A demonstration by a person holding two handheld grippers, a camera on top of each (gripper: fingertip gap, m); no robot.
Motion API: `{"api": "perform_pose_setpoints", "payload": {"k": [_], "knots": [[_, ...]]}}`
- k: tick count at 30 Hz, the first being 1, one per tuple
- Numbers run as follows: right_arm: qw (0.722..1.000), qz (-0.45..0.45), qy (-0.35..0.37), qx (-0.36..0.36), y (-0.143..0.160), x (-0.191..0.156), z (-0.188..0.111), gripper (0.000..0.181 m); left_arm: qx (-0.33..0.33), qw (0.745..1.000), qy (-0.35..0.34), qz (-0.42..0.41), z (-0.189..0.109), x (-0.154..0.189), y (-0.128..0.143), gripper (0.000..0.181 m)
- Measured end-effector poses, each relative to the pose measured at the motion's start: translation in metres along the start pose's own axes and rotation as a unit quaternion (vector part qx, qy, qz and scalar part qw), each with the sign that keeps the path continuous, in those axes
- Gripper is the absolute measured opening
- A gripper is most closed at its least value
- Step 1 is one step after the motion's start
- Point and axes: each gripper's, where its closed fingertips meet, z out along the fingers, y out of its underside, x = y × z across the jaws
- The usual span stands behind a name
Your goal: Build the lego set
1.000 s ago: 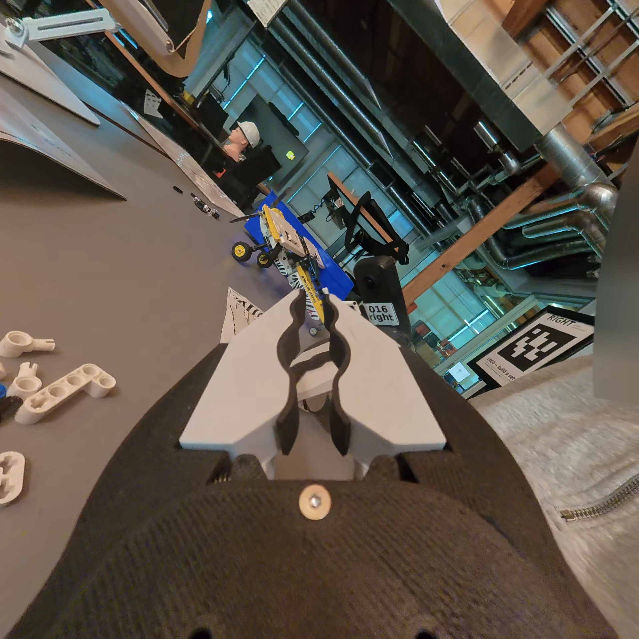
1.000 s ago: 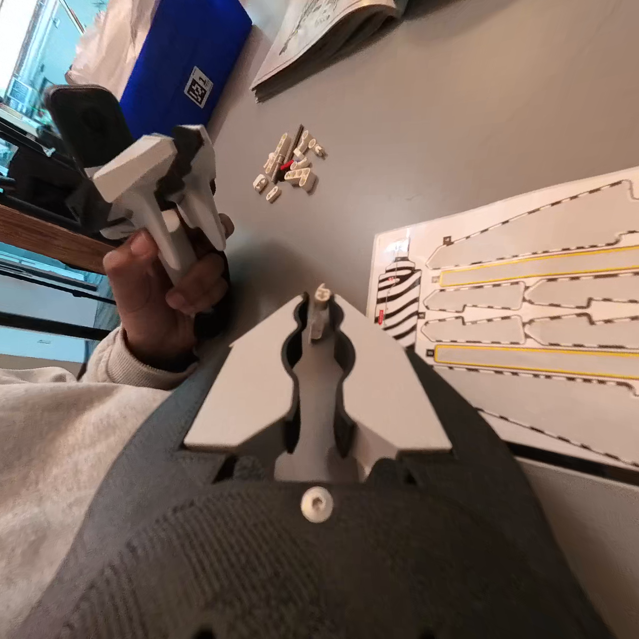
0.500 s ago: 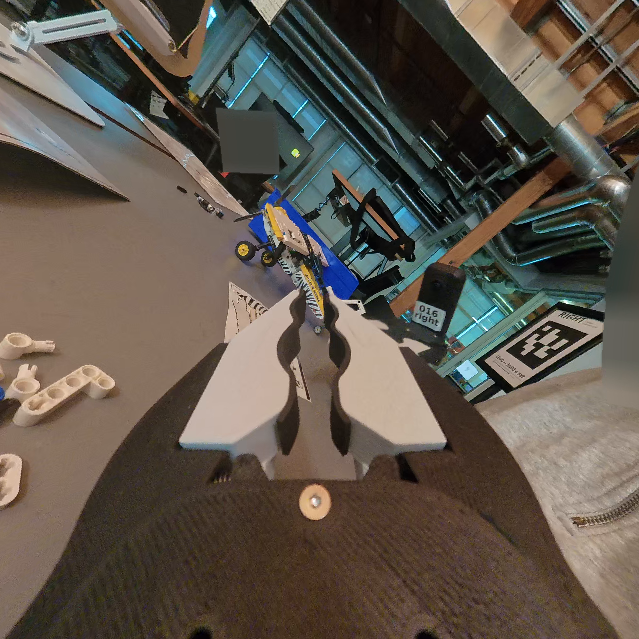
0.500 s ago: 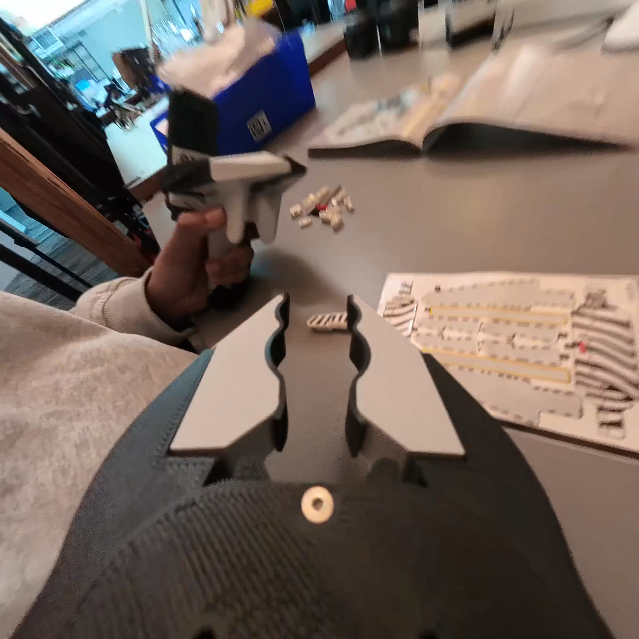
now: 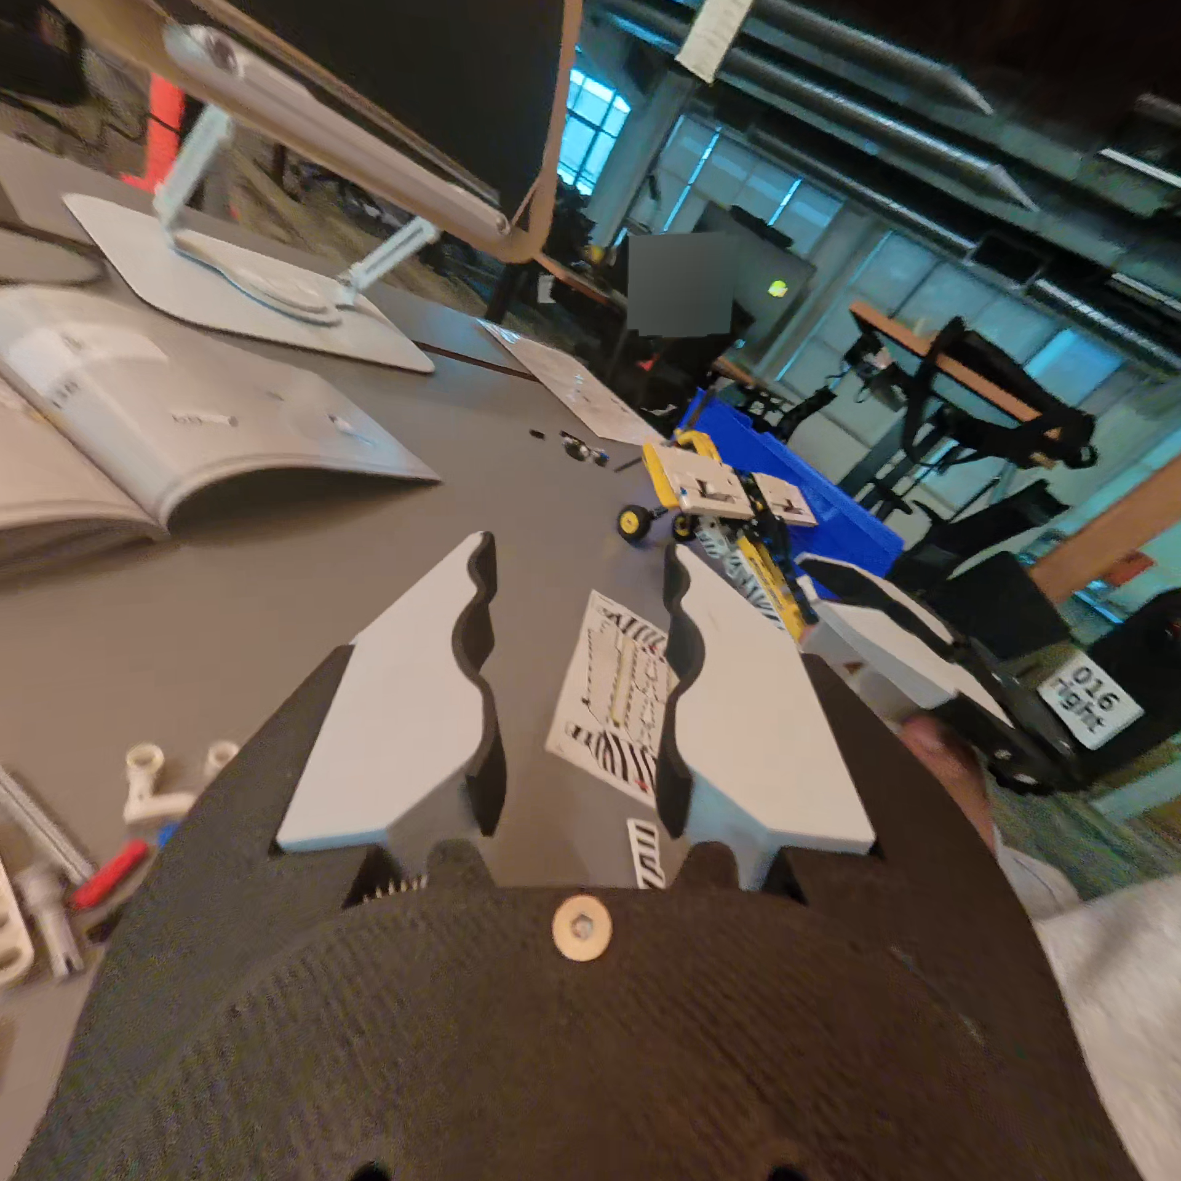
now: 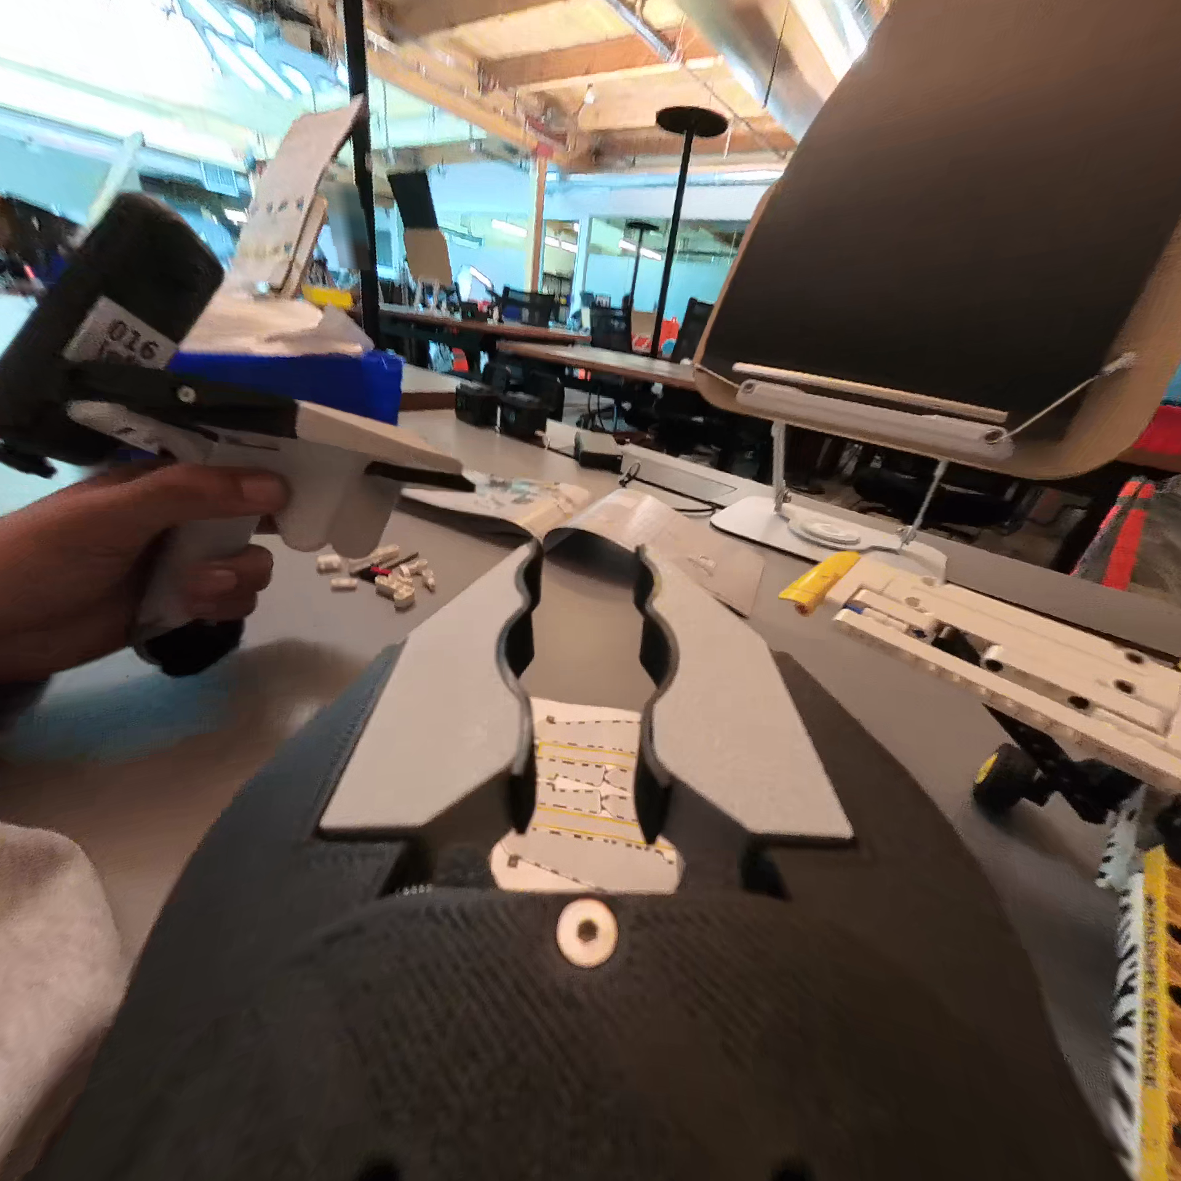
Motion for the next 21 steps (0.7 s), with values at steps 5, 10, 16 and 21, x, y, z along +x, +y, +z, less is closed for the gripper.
{"api": "perform_pose_setpoints", "payload": {"k": [5,10,16,21], "knots": [[0.997,0.061,-0.027,0.028,-0.007,0.006,-0.006,0.027,-0.014,0.995,-0.059,0.082,0.030,-0.021,-0.027,0.055],[0.994,0.092,-0.038,0.046,-0.011,0.010,-0.009,0.026,-0.028,0.988,-0.102,0.110,0.060,-0.044,-0.047,0.060],[0.977,0.186,-0.060,0.083,-0.017,0.021,-0.014,0.028,-0.014,0.984,-0.109,0.141,0.084,-0.057,-0.067,0.059],[0.945,0.299,-0.104,0.087,-0.014,0.028,-0.014,0.036,-0.036,0.981,-0.110,0.156,0.082,-0.058,-0.062,0.057]]}}
